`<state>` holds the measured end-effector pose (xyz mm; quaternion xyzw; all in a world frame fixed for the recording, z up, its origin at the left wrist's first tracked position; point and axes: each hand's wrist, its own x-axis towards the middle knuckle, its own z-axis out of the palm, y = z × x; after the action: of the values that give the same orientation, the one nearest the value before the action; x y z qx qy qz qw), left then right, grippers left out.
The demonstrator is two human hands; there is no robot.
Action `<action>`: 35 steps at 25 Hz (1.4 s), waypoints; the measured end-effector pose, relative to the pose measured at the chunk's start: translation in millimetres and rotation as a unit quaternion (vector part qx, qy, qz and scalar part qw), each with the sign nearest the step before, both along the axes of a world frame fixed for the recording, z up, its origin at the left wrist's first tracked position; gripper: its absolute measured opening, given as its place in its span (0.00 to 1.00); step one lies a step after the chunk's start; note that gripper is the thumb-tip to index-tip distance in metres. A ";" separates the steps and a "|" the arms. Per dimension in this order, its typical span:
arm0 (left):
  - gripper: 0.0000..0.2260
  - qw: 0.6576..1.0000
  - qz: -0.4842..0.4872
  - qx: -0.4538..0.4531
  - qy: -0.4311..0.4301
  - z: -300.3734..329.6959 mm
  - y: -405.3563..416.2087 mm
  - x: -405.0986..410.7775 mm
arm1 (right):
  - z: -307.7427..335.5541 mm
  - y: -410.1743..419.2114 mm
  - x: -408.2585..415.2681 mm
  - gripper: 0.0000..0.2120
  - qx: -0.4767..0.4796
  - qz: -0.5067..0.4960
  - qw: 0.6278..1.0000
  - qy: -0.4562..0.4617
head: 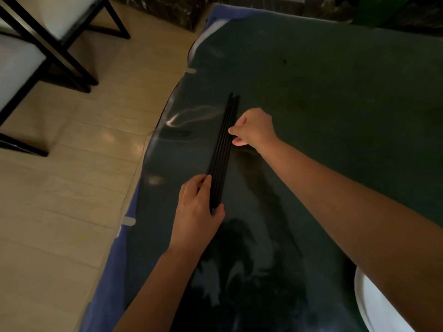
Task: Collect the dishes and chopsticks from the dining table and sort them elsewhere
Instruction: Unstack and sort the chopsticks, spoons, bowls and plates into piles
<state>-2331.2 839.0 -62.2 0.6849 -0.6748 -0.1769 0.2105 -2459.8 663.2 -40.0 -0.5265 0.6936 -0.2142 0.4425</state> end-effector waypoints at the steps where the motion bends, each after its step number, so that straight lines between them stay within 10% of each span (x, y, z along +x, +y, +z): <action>1: 0.26 1.000 -0.003 0.001 0.001 0.2 -1.0 0.2 | 1.1 1.6 -1.6 0.04 0.006 -0.002 1.000 -0.007; 6: 0.31 1.000 -0.013 0.009 -0.003 19.9 5.6 -6.3 | 20.9 26.3 -28.3 0.09 -0.027 0.102 0.994 0.033; 11: 0.19 0.994 -0.061 -0.056 0.078 71.3 47.4 -73.4 | 76.4 108.0 -123.6 0.13 -0.155 0.326 0.908 0.211; 18: 0.19 0.976 -0.085 0.169 0.107 101.2 143.8 -183.8 | 101.5 245.8 -276.7 0.11 -0.161 0.241 0.922 0.255; 22: 0.10 0.908 -0.053 0.350 0.222 94.1 158.9 -211.7 | 79.4 282.6 -294.7 0.10 -0.115 0.189 0.937 0.272; 28: 0.09 0.876 0.008 0.318 0.362 94.5 166.3 -224.9 | 65.6 291.4 -290.0 0.11 -0.140 0.185 0.911 0.340; 31: 0.11 0.875 0.023 0.290 0.388 97.9 170.2 -225.5 | 73.9 288.1 -290.6 0.11 -0.156 0.134 0.934 0.293; 35: 0.11 0.854 0.066 0.233 0.460 105.5 158.9 -217.1 | 96.9 251.6 -281.6 0.04 -0.065 0.004 0.998 0.002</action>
<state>-2548.3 997.9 43.3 0.5977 -0.3930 -0.6096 0.3418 -2741.4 914.9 56.9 -0.5573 0.6769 -0.2557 0.4073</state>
